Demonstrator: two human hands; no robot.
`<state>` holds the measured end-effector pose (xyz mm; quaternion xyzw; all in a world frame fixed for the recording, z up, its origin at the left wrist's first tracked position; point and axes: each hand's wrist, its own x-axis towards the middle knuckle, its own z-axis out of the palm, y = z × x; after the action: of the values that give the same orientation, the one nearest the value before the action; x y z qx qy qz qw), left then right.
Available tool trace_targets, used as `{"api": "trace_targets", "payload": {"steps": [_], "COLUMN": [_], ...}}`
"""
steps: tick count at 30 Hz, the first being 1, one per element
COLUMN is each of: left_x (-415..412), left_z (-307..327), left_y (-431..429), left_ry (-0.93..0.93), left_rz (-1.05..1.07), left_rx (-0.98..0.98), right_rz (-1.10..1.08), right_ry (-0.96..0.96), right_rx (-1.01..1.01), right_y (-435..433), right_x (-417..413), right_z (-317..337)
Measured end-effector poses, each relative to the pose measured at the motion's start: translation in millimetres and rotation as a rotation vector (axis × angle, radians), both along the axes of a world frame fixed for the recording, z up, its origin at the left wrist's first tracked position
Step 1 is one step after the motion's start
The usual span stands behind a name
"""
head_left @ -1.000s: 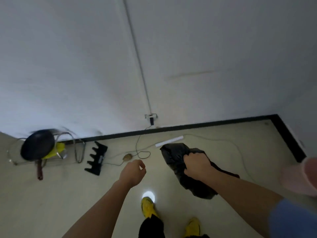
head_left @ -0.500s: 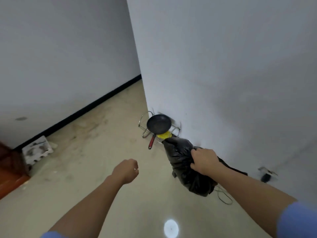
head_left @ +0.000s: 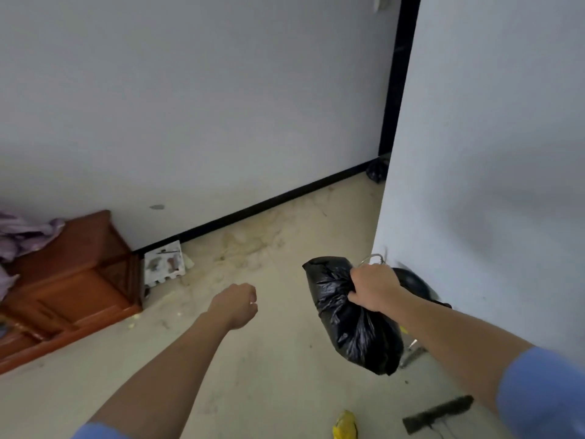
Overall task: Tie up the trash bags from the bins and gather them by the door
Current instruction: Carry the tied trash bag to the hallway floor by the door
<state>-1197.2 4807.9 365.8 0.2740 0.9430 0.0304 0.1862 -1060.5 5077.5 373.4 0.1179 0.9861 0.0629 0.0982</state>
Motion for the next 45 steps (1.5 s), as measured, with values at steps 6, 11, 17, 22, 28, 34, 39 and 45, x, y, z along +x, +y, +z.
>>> {"api": "trace_targets", "payload": {"steps": [6,11,17,22,28,34,39,45], "left_x": [-135.5,-230.5,-385.0,-518.1,-652.0,-734.8,-799.0,-877.4], "left_z": [10.6,18.7,0.9,-7.2,12.5,-5.2,-25.1,-14.9], "left_y": [40.3,76.2,136.6,209.0,328.2,488.5,619.5,761.2], "left_ry": [-0.008,-0.01,-0.01,-0.017,-0.031,-0.083,-0.122,-0.127], "left_rz": [0.107,0.121,0.069,-0.032,-0.162,-0.294,-0.336,-0.359], "left_rx": [0.006,0.0,-0.02,-0.041,-0.073,-0.028,-0.06,-0.017], "right_rz": [0.059,0.1,0.039,-0.08,-0.284,-0.463,-0.513,-0.538], "right_ry": [-0.044,-0.048,-0.059,-0.074,-0.011,-0.068,-0.125,-0.143], "right_rx": [-0.05,-0.005,-0.003,-0.013,-0.056,-0.085,-0.128,-0.125], "right_y": [48.4,87.6,146.9,213.4,300.4,425.3,541.0,673.9], "right_x": [-159.5,-270.6,-404.9,-507.4,-590.3,-652.3,-715.1,-784.2], "right_z": [2.6,14.6,1.8,-10.7,-2.3,-30.4,-58.1,-43.8]}}
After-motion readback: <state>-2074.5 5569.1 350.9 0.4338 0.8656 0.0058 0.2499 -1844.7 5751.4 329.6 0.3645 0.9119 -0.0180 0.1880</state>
